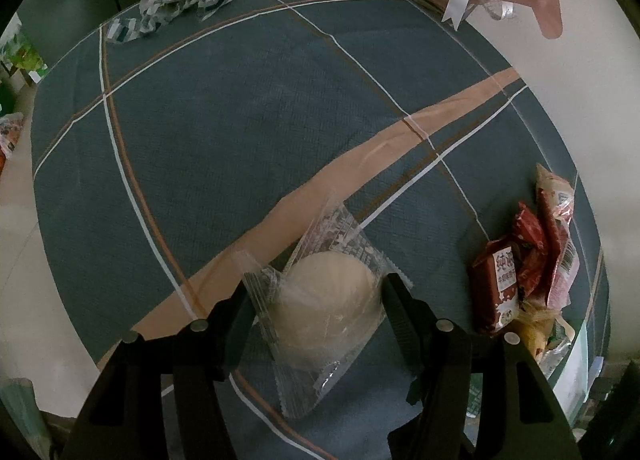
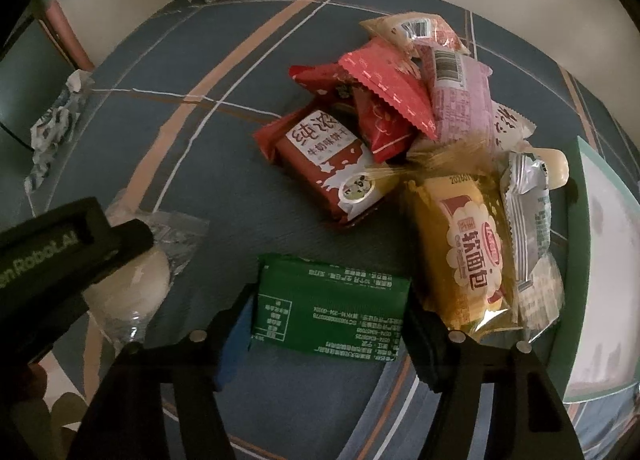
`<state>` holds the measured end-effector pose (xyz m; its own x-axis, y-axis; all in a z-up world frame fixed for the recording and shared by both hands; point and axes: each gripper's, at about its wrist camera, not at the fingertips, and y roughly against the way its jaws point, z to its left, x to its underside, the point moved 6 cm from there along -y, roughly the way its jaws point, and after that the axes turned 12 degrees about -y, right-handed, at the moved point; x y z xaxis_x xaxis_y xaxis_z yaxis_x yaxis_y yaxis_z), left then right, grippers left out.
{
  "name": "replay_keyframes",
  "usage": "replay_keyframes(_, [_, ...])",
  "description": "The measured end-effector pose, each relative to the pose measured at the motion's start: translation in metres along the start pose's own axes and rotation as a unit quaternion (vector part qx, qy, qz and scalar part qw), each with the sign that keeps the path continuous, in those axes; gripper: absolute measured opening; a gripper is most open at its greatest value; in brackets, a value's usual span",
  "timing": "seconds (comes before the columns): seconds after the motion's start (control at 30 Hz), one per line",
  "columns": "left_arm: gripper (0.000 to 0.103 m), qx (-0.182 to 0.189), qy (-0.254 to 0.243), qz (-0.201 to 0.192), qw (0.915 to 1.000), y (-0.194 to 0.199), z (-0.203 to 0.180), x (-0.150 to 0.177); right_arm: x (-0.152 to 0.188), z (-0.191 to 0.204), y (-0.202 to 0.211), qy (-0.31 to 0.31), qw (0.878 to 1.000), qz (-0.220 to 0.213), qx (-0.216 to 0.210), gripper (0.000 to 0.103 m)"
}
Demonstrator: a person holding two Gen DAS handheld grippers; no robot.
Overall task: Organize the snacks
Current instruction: 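Close left tool on the bun while right tool grasps the green packet, then carry the bun and green packet over the white tray with both tools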
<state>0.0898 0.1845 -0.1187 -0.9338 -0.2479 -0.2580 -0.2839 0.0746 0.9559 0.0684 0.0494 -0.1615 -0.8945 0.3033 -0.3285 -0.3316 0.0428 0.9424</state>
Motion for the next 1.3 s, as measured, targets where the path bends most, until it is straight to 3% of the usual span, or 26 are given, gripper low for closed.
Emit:
replay_keyframes(0.9, [0.060,0.038,-0.005,-0.041,0.9984,0.031,-0.013,0.003,-0.010,-0.029,0.085,-0.036,0.998,-0.041,-0.040,0.070])
replay_keyframes(1.3, [0.060,0.054,-0.048,-0.061,0.9955,0.048,-0.049,0.012,-0.010,-0.074,0.107,-0.065,0.996,-0.052,0.000,0.070])
